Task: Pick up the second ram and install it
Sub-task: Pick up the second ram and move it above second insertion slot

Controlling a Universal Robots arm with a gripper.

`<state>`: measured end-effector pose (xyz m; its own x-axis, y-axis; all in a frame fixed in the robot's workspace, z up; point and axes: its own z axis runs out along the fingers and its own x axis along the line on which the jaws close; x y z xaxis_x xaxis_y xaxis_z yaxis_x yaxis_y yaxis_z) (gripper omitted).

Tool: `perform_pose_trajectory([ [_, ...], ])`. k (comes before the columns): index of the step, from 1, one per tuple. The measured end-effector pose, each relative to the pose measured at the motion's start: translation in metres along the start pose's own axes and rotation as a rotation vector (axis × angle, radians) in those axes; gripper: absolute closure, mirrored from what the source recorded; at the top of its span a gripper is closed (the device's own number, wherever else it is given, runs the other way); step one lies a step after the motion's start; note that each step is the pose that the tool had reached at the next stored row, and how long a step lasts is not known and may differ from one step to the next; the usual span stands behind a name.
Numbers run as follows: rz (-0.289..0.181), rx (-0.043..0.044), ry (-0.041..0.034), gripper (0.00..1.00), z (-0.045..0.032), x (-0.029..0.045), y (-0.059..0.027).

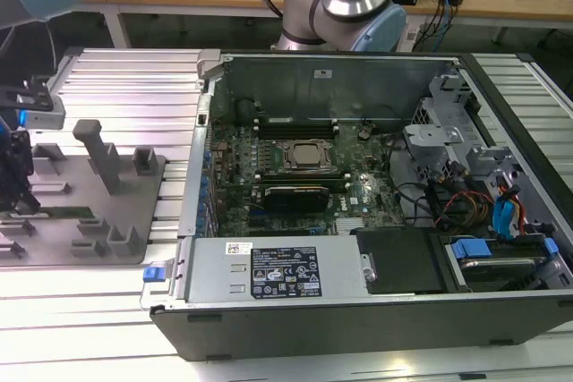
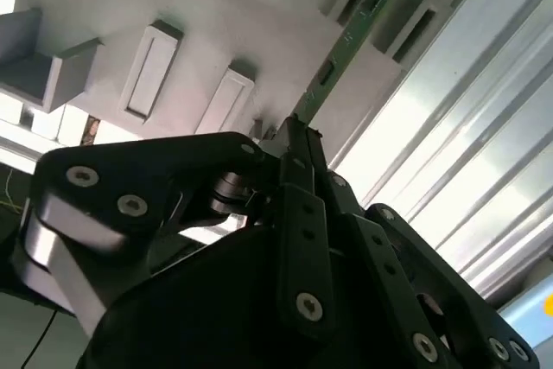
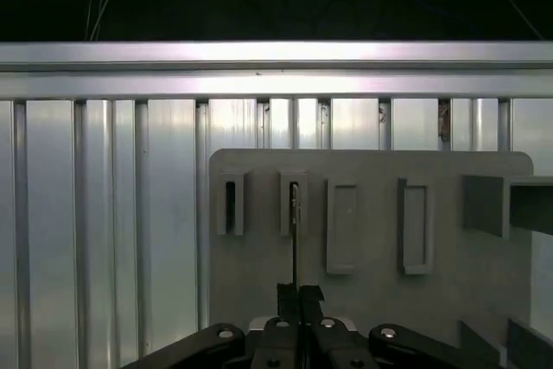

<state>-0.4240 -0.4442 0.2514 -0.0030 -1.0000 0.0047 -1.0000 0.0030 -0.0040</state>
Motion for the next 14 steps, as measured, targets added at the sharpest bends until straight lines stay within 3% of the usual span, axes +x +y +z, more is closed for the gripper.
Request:
perform_pose_trajectory([
  [4,0.0,0.0004,0.0015,0.91,-0.0367,-0.0004,-0.0001],
  [8,0.0,0.0006,0.0041,0.91,-0.0583,-0.0007,-0.0002],
  [10,0.0,0.0007,0.0094,0.91,-0.0784,-0.0011,-0.0003],
  [12,0.0,0.0008,0.0115,0.91,-0.0865,-0.0011,-0.0004],
  [14,0.0,0.0007,0.013,0.91,-0.1018,-0.0011,-0.0004],
])
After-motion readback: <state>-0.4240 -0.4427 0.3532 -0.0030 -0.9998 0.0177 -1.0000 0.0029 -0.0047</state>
